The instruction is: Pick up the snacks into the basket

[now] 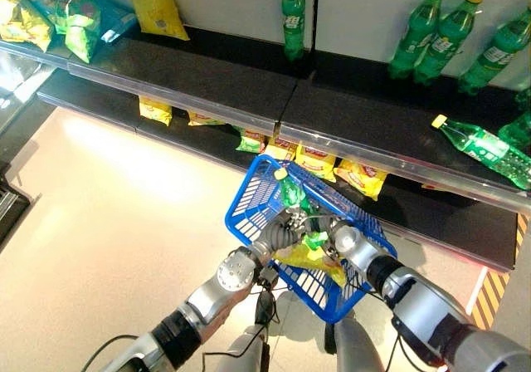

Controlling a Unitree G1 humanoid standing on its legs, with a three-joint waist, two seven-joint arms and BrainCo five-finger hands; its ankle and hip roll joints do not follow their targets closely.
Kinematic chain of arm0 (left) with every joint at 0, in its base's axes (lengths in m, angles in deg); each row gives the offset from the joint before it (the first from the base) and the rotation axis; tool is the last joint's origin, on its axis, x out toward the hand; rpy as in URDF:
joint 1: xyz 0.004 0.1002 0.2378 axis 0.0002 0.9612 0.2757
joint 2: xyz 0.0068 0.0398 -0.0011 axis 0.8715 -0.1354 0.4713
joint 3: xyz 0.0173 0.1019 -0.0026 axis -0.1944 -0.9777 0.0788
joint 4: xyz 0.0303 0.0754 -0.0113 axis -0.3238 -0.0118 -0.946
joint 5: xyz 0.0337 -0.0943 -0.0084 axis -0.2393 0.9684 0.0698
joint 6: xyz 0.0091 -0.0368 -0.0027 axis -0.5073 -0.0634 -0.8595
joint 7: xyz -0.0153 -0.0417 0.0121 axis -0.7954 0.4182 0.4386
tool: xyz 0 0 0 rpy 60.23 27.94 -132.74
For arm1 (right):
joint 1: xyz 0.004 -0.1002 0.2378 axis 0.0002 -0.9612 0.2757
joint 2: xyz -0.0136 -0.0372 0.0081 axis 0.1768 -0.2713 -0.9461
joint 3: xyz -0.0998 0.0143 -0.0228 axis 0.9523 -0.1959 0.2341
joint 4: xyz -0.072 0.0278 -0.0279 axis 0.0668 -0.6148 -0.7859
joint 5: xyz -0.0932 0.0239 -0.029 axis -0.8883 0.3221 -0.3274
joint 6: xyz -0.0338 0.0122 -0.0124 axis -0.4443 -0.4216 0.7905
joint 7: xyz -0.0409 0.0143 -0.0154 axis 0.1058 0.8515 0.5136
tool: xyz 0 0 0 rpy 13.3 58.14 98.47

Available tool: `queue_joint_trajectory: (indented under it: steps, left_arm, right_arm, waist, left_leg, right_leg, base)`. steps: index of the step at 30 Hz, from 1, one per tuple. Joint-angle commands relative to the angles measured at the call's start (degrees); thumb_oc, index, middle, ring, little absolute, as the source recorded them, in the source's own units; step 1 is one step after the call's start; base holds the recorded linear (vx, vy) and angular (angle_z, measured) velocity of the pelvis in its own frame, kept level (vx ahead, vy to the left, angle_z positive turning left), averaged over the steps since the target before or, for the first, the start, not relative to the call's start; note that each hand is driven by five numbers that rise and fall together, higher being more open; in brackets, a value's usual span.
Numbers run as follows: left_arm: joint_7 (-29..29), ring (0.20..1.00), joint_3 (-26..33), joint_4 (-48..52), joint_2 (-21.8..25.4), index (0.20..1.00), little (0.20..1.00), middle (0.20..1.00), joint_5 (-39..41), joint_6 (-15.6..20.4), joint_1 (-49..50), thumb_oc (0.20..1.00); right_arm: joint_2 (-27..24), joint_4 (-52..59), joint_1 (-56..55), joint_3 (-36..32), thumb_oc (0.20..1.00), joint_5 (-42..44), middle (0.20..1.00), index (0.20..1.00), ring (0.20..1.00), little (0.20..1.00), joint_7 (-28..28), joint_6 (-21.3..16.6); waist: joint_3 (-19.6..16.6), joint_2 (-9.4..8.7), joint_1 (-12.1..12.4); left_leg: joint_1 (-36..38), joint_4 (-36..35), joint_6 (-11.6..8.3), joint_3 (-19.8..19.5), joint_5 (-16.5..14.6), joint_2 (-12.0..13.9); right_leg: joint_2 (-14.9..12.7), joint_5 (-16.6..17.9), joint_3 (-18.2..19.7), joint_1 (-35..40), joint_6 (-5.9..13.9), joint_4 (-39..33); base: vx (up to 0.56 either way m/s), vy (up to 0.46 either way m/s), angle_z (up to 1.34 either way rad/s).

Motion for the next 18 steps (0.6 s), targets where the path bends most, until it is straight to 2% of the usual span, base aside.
queue_joint_trajectory:
  steps: [1, 5, 11, 18]
  left_arm:
    - [-1.84, 0.200, -0.75, 13.14, -1.24, 0.200, 0.200, 0.200, 3.81, 5.49, -1.68, 0.200]
    - [-1.43, 0.200, -1.07, 12.65, -1.47, 0.200, 0.200, 0.200, 3.28, 5.48, -2.10, 0.200]
    - [-0.59, 0.200, -0.03, 12.44, -1.42, 0.200, 0.200, 0.200, 1.83, 5.64, -1.81, 0.200]
    - [0.44, 0.200, 3.15, 11.40, -1.17, 0.200, 0.200, 0.200, -1.05, 6.02, -0.33, 0.200]
  right_arm:
    - [0.85, 0.98, 7.78, -2.98, 1.000, 4.65, 1.000, 1.000, 1.000, 1.000, -3.14, -3.67]
    - [0.02, 0.53, 8.04, -3.75, 1.000, 4.27, 1.000, 1.000, 1.000, 1.000, -4.82, -3.90]
    - [-0.32, 1.20, 6.26, -1.48, 1.000, -1.36, 1.000, 1.000, 1.000, 1.000, -4.64, -3.09]
    - [-1.71, 8.07, -1.12, -0.80, 1.000, -3.92, 1.000, 1.000, 1.000, 1.000, -3.58, -3.81]
  waist:
    - [-2.36, 2.31, 1.60]
    - [-2.35, 2.52, 1.63]
    - [-2.69, 2.00, 1.23]
    - [-2.76, 0.34, 0.26]
  left_leg:
    - [-0.66, -1.41, -0.10, -1.05, -0.56, 0.04]
    - [-0.67, -1.92, 0.07, -1.42, -0.18, -0.11]
    - [-0.70, -2.45, 0.10, -1.64, 0.07, -0.25]
    - [-0.55, -0.57, 0.40, -0.84, -1.14, -0.49]
  right_leg:
    - [-2.39, -12.20, 2.56, 1.26, 8.46, 8.43]
    - [-2.72, -12.11, 2.20, 1.27, 8.58, 8.47]
    - [-3.30, -12.07, 1.83, 1.60, 8.75, 8.27]
    - [-3.41, -11.87, 2.40, 2.19, 8.92, 8.26]
  base:
    - [0.01, 0.007, 0.04]
    - [0.00, 0.000, 0.00]
    - [0.01, 0.015, 0.04]
    - [0.01, 0.026, 0.02]
